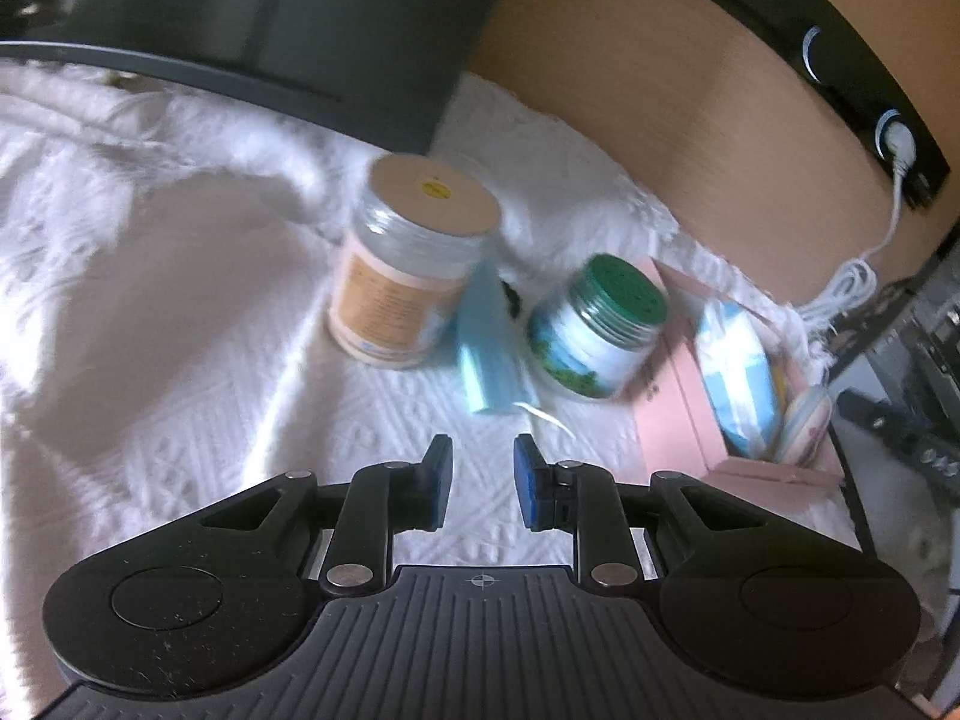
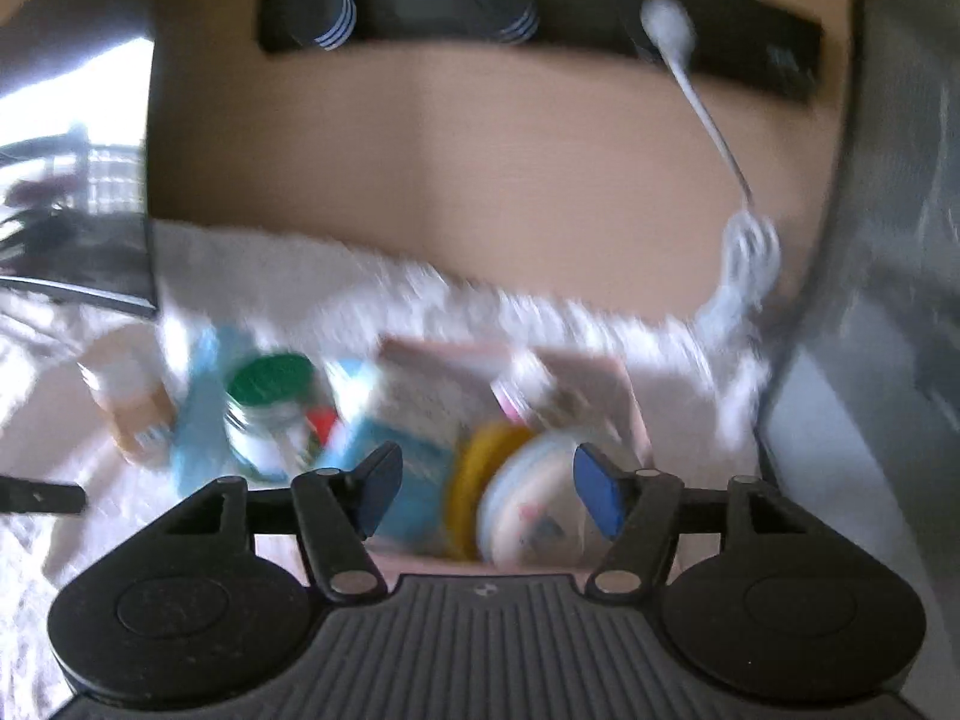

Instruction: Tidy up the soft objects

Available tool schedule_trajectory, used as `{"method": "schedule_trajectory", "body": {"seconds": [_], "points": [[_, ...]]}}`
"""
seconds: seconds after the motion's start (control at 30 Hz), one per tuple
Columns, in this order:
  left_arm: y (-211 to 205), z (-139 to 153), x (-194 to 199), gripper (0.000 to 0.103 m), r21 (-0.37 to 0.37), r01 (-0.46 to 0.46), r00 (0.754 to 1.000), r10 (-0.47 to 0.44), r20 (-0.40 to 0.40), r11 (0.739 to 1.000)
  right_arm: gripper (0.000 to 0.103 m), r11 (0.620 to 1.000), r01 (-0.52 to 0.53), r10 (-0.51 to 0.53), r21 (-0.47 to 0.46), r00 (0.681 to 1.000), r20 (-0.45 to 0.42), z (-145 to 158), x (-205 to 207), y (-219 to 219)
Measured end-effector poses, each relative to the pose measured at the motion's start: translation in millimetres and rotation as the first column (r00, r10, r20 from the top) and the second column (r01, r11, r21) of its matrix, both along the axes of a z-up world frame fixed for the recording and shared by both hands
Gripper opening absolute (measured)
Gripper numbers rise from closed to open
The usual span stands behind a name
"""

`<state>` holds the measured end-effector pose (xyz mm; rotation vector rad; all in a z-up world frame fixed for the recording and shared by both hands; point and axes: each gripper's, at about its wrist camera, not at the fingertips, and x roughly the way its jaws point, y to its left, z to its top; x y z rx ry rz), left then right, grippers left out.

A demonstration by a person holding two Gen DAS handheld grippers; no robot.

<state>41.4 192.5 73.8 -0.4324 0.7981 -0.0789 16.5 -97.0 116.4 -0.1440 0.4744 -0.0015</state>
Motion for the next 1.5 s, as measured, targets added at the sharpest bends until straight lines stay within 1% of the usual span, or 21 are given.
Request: {"method": "schedule_trajectory", "body": {"seconds": [0.07, 0.17, 0.23, 0.3, 0.33, 0.4, 0.5, 0.6, 0.63, 0.7, 0.73, 0.77, 0.83, 0.93, 1.07, 1.13, 1.2, 1.3, 1.4, 1.5], "points": [[8.8, 2.7, -5.4, 0.025, 0.003, -0.02, 1.0, 0.02, 0.005, 1.0, 0.064, 0.997, -0.07, 0.07, -0.03, 0.997, 0.009, 7.1, 0.5, 21.5], [24.5, 5.5, -15.8, 0.025, 0.008, -0.056, 0.998, 0.056, 0.009, 0.998, 0.064, 0.978, -0.197, 0.196, -0.065, 0.98, -0.015, 5.6, 6.7, 62.7], [35.8, 6.0, -23.9, 0.025, 0.006, -0.077, 0.997, 0.077, 0.01, 0.997, 0.063, 0.96, -0.27, 0.266, -0.075, 0.962, -0.059, -4.9, 17.8, 93.2], [47.2, 5.1, -32.7, 0.025, -0.001, -0.095, 0.995, 0.095, 0.006, 0.995, 0.059, 0.945, -0.311, 0.301, -0.096, 0.948, -0.105, -21.2, 32.9, 122.5], [53.0, 4.3, -37.2, 0.025, -0.007, -0.101, 0.995, 0.101, 0.003, 0.995, 0.056, 0.941, -0.322, 0.308, -0.108, 0.943, -0.127, -30.1, 41.1, 135.3], [64.2, 1.0, -45.8, 0.025, -0.022, -0.108, 0.994, 0.108, -0.006, 0.994, 0.053, 0.933, -0.332, 0.306, -0.138, 0.935, -0.178, -50.5, 61.8, 160.3], [79.1, -6.0, -57.0, 0.025, -0.045, -0.108, 0.994, 0.108, -0.016, 0.993, 0.049, 0.917, -0.316, 0.265, -0.242, 0.938, -0.222, -84.1, 86.0, 189.3], [88.0, -10.7, -64.9, 0.024, -0.045, -0.115, 0.993, 0.113, -0.027, 0.992, 0.047, 0.903, -0.3, 0.226, -0.309, 0.941, -0.252, -109.1, 104.4, 202.1], [89.3, -11.8, -66.5, 0.024, -0.043, -0.123, 0.992, 0.122, -0.029, 0.991, 0.045, 0.9, -0.296, 0.219, -0.32, 0.942, -0.256, -113.3, 108.6, 204.6], [93.7, -13.7, -69.5, 0.024, -0.049, -0.136, 0.99, 0.135, -0.035, 0.989, 0.041, 0.896, -0.297, 0.219, -0.329, 0.942, -0.256, -117.4, 113.1, 205.7], [94.9, -14.4, -70.2, 0.024, -0.048, -0.137, 0.99, 0.136, -0.039, 0.989, 0.035, 0.895, -0.296, 0.217, -0.333, 0.943, -0.253, -117.3, 114.4, 205.9], [95.6, -14.8, -70.3, 0.024, -0.045, -0.136, 0.99, 0.134, -0.043, 0.99, 0.02, 0.897, -0.293, 0.214, -0.331, 0.943, -0.254, -117.0, 116.5, 205.4], [95.7, -14.4, -68.9, 0.024, -0.04, -0.13, 0.991, 0.128, -0.046, 0.991, 0.007, 0.913, -0.274, 0.201, -0.303, 0.947, -0.249, -110.3, 117.2, 200.6], [90.0, -13.3, -62.6, 0.025, -0.037, -0.109, 0.993, 0.107, -0.043, 0.993, 0.004, 0.933, -0.241, 0.187, -0.266, 0.959, -0.212, -93.1, 106.9, 185.9], [73.8, -12.5, -48.8, 0.025, -0.041, -0.068, 0.997, 0.066, -0.043, 0.997, 0.003, 0.954, -0.237, 0.196, -0.184, 0.956, -0.217, -66.1, 74.4, 156.9], [62.8, -12.2, -39.7, 0.025, -0.048, -0.039, 0.998, 0.037, -0.043, 0.998, 0.003, 0.963, -0.234, 0.199, -0.132, 0.952, -0.234, -55.6, 56.4, 139.3], [50.3, -10.4, -31.4, 0.025, -0.055, -0.002, 0.999, 0.0, -0.037, 0.998, 0.004, 0.97, -0.234, 0.208, -0.069, 0.94, -0.269, -49.6, 37.9, 121.3], [30.3, -6.9, -19.1, 0.025, -0.069, 0.076, 0.997, -0.077, -0.022, 0.995, 0.004, 0.968, -0.25, 0.235, 0.001, 0.911, -0.34, -56.4, 8.7, 104.0], [9.6, -7.6, -11.0, 0.025, -0.082, 0.137, 0.99, -0.139, -0.021, 0.987, 0.004, 0.964, -0.265, 0.245, 0.006, 0.883, -0.401, -72.0, -13.5, 95.3], [-9.9, -10.1, -4.6, 0.025, -0.087, 0.179, 0.983, -0.182, -0.03, 0.98, 0.004, 0.966, -0.258, 0.24, 0.017, 0.868, -0.435, -82.9, -27.8, 88.3]]}}
